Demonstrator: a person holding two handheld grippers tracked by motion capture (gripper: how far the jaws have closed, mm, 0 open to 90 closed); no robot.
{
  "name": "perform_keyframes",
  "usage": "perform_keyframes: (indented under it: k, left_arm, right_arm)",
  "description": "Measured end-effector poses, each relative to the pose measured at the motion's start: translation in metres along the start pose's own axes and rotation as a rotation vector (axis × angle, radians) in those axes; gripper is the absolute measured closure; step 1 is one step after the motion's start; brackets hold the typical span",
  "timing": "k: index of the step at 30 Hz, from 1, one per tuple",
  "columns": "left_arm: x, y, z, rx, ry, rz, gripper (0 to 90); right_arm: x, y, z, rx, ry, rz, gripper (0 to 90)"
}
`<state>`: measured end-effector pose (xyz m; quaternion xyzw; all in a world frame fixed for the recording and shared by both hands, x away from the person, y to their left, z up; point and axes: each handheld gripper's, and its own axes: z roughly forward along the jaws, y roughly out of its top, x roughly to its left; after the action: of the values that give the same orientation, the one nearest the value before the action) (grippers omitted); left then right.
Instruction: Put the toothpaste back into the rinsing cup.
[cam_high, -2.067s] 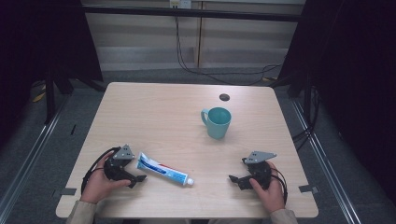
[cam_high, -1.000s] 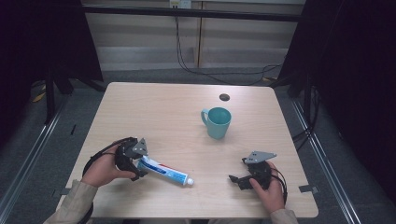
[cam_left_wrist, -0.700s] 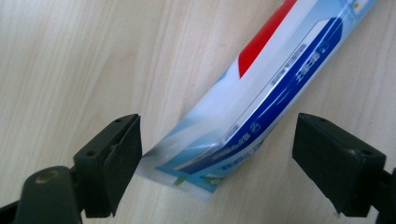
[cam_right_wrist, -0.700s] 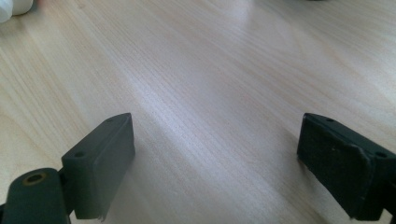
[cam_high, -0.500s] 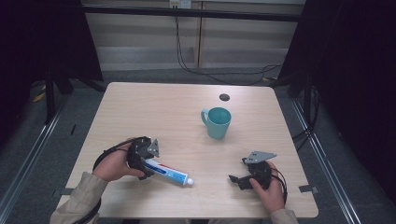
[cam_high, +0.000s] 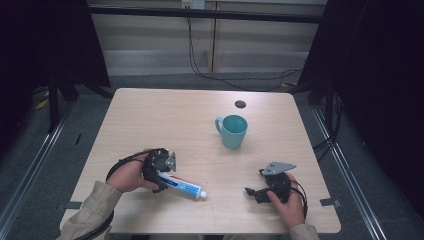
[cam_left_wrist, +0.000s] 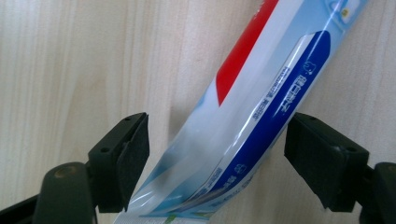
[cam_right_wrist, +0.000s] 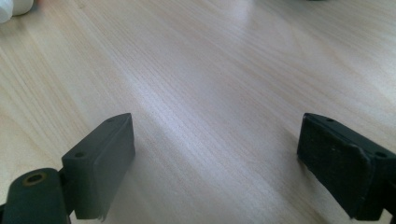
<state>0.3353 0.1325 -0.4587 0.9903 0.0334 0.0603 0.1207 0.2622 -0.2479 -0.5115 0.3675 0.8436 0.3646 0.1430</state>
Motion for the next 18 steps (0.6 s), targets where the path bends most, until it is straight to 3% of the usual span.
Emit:
perform_keyframes:
  k: [7, 18]
  left_arm:
    - [-0.001, 0.004, 0.0043, 0.028, -0.016, 0.039, 29.7]
    - [-0.0014, 0.0045, 0.0076, 0.027, -0.029, 0.057, 33.4]
  right_arm:
    - [0.0, 0.0, 0.0001, -0.001, 0.002, 0.0, 10.8]
    - [0.0, 0.0, 0.0, 0.0, 0.0, 0.0, 10.8]
